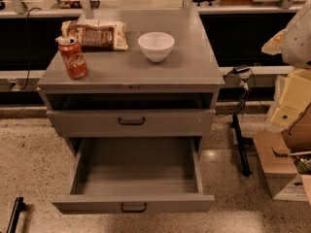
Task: Place coke can into middle drawer
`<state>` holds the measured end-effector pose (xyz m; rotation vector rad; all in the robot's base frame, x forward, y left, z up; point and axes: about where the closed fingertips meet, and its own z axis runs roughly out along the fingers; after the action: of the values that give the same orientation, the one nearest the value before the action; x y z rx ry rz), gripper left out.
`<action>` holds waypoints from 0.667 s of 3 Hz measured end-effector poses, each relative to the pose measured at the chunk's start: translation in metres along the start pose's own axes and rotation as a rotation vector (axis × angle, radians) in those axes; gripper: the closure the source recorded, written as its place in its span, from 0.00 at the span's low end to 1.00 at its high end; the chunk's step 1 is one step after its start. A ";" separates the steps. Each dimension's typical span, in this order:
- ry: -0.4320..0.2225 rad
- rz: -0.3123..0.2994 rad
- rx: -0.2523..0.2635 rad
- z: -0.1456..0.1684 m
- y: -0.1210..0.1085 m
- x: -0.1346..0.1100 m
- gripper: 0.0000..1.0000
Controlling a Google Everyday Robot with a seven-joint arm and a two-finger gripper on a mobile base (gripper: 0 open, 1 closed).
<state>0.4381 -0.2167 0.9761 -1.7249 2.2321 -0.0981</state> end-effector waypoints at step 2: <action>-0.006 -0.014 0.004 0.001 -0.004 -0.006 0.00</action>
Offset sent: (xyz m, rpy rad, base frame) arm 0.0142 0.0118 -0.0031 0.0019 0.0060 0.0383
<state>0.4438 -0.2116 0.9772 -1.7368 2.2141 -0.0998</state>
